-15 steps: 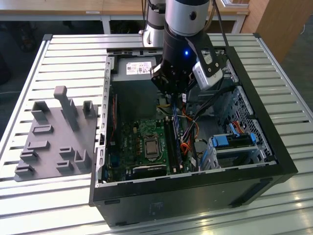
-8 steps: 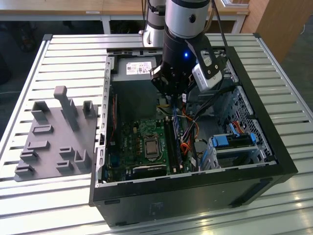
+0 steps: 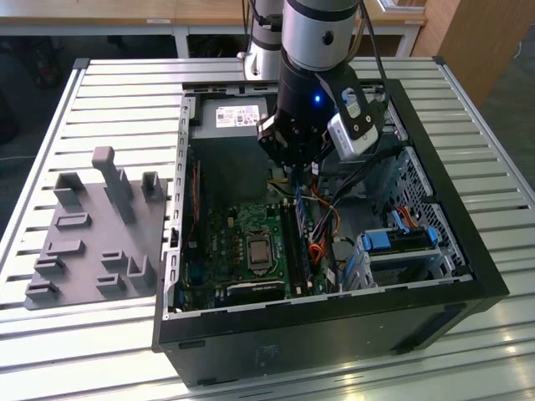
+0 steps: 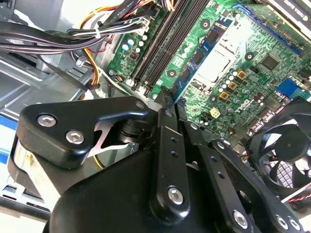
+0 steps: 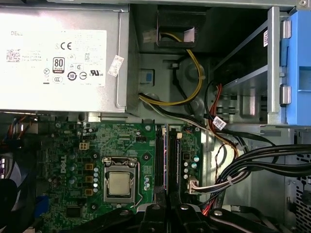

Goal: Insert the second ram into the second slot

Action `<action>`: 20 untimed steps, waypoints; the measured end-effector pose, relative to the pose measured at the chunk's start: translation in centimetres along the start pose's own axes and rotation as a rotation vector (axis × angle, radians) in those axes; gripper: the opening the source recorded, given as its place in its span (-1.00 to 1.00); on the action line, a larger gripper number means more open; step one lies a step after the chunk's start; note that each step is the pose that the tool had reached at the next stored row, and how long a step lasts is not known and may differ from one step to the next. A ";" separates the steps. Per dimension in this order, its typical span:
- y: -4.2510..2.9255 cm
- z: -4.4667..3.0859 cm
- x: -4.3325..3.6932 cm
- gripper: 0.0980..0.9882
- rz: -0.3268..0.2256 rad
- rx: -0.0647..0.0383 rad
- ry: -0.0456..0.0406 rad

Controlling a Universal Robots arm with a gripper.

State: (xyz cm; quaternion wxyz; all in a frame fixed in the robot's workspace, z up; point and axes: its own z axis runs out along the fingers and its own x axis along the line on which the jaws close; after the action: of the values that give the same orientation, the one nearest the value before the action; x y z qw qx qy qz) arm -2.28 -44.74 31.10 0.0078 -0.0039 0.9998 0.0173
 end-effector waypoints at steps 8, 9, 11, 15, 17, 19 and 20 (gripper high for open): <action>-0.01 0.28 0.01 -0.91 0.000 0.000 0.0000; -0.02 0.30 0.01 -0.91 0.000 0.000 0.0000; -0.02 0.36 0.01 -0.91 0.000 0.000 0.0000; -0.02 0.48 0.01 -0.91 0.000 0.000 0.0000; -0.02 0.54 0.01 -0.91 0.000 0.000 0.0000; -0.02 0.60 0.01 -0.91 0.000 0.000 0.0000; -0.03 0.63 0.01 -0.91 0.000 0.000 0.0000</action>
State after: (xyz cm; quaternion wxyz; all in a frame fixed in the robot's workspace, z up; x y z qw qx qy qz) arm -2.28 -44.75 30.47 0.0078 -0.0039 0.9998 0.0173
